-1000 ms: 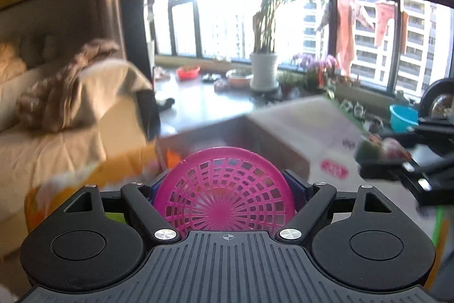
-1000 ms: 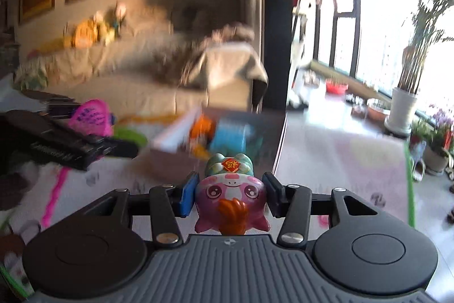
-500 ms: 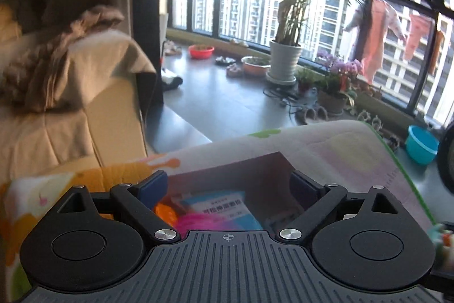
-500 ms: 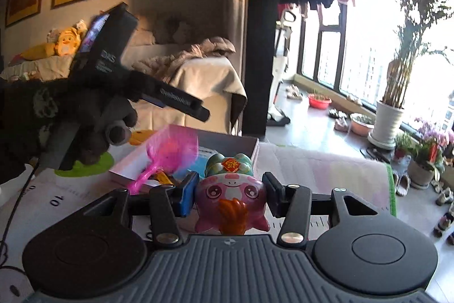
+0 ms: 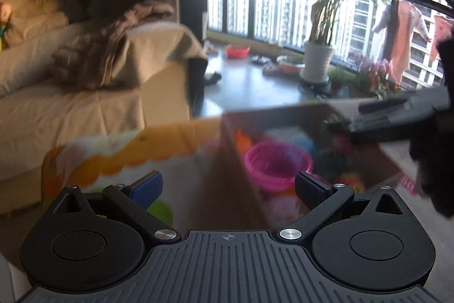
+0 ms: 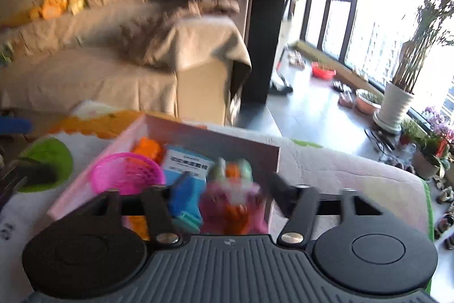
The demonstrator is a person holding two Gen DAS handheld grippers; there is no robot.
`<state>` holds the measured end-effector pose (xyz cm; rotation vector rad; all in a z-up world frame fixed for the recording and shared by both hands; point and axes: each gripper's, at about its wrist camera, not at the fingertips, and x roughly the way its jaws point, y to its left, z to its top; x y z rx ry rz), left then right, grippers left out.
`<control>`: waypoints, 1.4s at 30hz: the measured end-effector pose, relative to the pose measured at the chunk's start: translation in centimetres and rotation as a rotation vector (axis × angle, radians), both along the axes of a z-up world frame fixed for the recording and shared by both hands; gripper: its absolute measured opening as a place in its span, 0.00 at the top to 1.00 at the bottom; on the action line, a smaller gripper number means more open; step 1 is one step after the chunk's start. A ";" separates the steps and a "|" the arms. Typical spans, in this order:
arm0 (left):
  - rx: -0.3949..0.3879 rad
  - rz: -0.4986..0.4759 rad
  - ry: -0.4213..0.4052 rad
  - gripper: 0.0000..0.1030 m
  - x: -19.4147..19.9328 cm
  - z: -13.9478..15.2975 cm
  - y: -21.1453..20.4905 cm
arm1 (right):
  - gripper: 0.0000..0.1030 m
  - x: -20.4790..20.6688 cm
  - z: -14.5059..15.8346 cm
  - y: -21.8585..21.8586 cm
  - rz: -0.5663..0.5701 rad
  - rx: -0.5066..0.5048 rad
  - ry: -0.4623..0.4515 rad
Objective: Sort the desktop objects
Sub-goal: 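Carry the net and pig toy over the pink box and open both tools, then grasp the pink net inside the box with the right tool and lift it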
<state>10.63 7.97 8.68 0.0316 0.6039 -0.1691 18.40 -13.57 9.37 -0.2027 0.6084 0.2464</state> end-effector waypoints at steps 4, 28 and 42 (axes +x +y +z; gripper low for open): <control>-0.050 0.023 0.079 0.01 -0.1 -1.8 1.8 | 0.38 -0.3 0.5 1.7 0.045 0.054 0.016; -0.189 -0.031 0.188 0.00 -3.2 -6.2 1.9 | 0.93 3.8 0.9 3.1 -0.134 0.069 0.068; -0.152 -0.086 0.192 0.00 -3.9 -6.5 0.3 | 0.79 0.6 -1.9 2.3 -0.050 0.021 0.133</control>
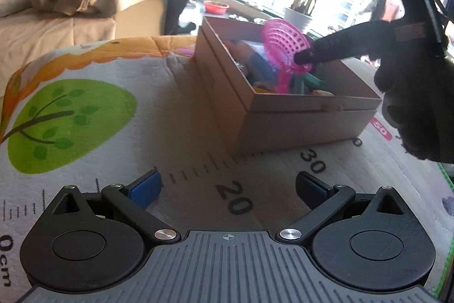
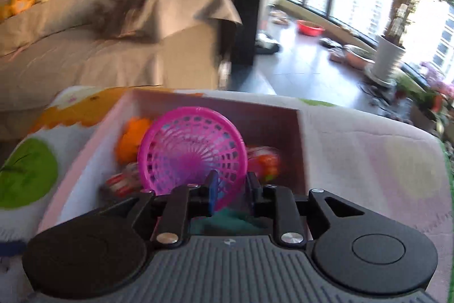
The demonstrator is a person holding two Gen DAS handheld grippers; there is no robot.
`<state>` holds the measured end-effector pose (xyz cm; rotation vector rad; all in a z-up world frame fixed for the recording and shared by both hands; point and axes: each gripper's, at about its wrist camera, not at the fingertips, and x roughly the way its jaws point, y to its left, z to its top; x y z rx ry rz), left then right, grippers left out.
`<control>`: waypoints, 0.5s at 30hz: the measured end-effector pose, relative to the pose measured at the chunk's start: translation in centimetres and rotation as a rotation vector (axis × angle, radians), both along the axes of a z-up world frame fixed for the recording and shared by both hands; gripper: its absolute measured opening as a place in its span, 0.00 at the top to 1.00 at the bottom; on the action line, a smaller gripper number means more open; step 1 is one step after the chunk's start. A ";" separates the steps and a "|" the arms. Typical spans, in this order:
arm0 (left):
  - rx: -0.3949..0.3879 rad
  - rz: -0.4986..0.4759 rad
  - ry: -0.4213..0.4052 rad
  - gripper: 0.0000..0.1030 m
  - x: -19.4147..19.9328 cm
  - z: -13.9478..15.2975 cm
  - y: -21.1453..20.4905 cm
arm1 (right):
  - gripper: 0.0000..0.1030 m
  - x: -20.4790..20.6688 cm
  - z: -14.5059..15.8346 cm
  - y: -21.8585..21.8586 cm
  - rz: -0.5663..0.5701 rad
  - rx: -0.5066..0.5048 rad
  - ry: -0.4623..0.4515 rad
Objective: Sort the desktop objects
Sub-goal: 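Grasp the pink net inside the box with the right tool and lift it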
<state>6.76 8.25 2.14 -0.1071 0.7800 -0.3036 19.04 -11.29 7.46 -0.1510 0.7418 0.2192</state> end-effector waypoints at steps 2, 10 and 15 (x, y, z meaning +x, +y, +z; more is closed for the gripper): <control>0.006 -0.005 0.001 0.00 -0.2 0.0 -0.2 | 0.76 -0.8 0.8 0.4 0.006 -0.016 -0.044; 0.004 -0.020 0.001 0.00 -0.4 0.3 -1.0 | 0.41 -1.7 3.3 3.7 0.009 0.007 -0.110; -0.007 -0.033 -0.004 0.00 -1.1 0.5 -0.9 | 0.44 0.2 2.1 7.8 -0.053 -0.117 -0.122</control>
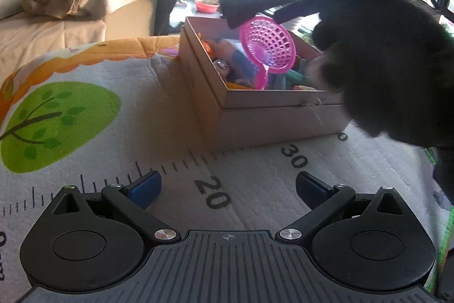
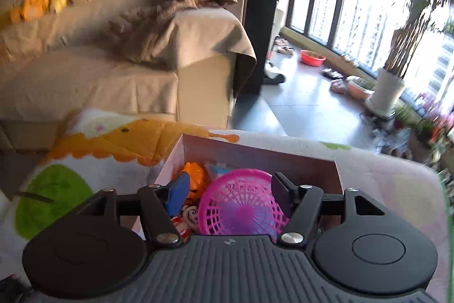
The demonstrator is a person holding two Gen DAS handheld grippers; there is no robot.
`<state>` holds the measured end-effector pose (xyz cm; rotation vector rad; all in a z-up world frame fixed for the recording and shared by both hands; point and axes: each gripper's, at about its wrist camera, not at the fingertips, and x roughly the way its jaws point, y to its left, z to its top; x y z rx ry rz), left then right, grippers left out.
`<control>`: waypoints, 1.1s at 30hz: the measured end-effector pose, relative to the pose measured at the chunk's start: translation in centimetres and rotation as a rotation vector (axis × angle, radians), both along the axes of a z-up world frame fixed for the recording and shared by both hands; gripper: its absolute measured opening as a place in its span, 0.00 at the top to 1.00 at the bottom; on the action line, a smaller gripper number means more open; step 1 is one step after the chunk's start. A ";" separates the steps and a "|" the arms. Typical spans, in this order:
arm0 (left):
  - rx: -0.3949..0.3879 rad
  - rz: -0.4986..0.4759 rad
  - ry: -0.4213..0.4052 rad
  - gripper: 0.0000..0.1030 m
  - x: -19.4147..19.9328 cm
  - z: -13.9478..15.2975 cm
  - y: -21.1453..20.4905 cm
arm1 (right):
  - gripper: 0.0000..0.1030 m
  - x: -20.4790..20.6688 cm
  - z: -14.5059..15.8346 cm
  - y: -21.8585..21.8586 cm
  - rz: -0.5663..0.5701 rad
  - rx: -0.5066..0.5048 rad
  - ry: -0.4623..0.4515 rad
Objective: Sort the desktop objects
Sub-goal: 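Lower the pink net back into the box and open the right tool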
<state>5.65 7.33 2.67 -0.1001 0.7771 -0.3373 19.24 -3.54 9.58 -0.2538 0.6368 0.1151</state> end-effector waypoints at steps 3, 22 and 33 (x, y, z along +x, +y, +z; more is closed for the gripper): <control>-0.017 0.012 -0.006 0.00 -0.3 0.2 0.7 | 0.62 0.3 -1.8 1.2 -0.001 -0.111 0.011; -0.002 0.041 0.015 0.00 -0.3 0.1 1.0 | 0.95 3.5 0.4 -9.2 0.115 0.729 0.138; 0.062 0.046 0.000 0.00 -0.4 -0.1 -0.5 | 0.74 -1.3 -1.5 -14.4 -0.038 0.485 0.023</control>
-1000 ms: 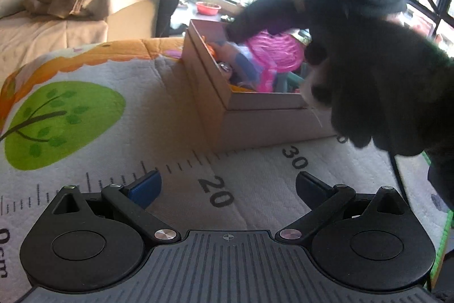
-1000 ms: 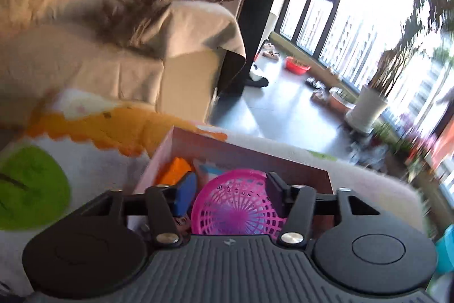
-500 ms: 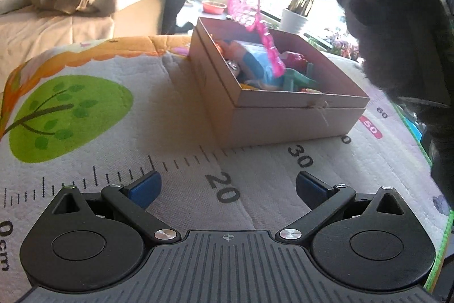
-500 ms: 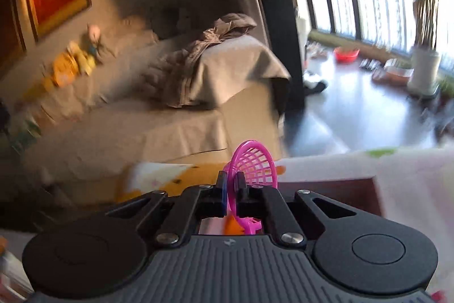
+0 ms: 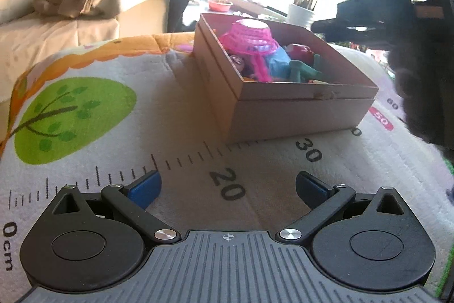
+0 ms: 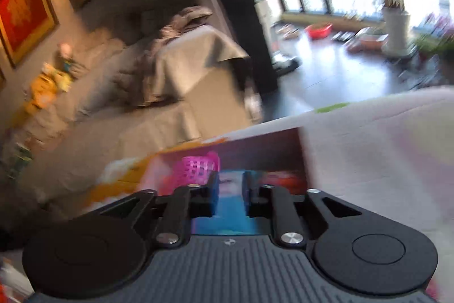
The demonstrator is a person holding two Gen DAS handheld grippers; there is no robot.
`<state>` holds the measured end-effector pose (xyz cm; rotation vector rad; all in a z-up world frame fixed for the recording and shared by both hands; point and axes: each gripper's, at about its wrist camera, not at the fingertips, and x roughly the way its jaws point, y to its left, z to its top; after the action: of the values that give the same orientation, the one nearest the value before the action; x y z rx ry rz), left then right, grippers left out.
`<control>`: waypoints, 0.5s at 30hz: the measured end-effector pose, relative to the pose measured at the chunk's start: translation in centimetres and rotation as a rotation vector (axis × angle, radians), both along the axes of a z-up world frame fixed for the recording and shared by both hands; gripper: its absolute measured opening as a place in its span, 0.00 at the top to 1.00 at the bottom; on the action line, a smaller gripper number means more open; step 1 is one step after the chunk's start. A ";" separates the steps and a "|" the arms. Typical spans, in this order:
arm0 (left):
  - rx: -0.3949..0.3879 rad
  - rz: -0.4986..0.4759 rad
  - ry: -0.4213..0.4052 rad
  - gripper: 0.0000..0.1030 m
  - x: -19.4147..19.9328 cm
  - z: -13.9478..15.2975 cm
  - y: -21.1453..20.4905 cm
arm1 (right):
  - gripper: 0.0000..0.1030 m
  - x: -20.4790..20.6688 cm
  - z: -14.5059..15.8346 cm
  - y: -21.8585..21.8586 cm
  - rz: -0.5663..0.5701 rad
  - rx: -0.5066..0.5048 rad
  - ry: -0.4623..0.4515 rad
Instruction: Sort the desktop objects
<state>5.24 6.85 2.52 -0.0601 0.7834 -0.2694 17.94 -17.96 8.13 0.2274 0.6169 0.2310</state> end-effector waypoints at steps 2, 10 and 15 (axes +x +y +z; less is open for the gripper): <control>0.021 0.004 -0.015 0.00 -0.5 0.0 -0.6 | 0.64 -1.9 0.1 -0.9 -0.016 -0.047 -0.012; 0.046 0.143 -0.049 0.00 -2.8 -0.8 -1.7 | 0.00 -12.5 -1.3 -0.6 -0.037 -0.286 -0.102; 0.097 0.187 -0.062 0.00 -3.5 -1.1 -3.2 | 0.00 -14.9 -4.1 -0.8 -0.023 -0.246 0.052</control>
<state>1.79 3.63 1.44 -0.0334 0.7224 -0.0559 3.04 -18.75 4.07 0.0031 0.6877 0.1255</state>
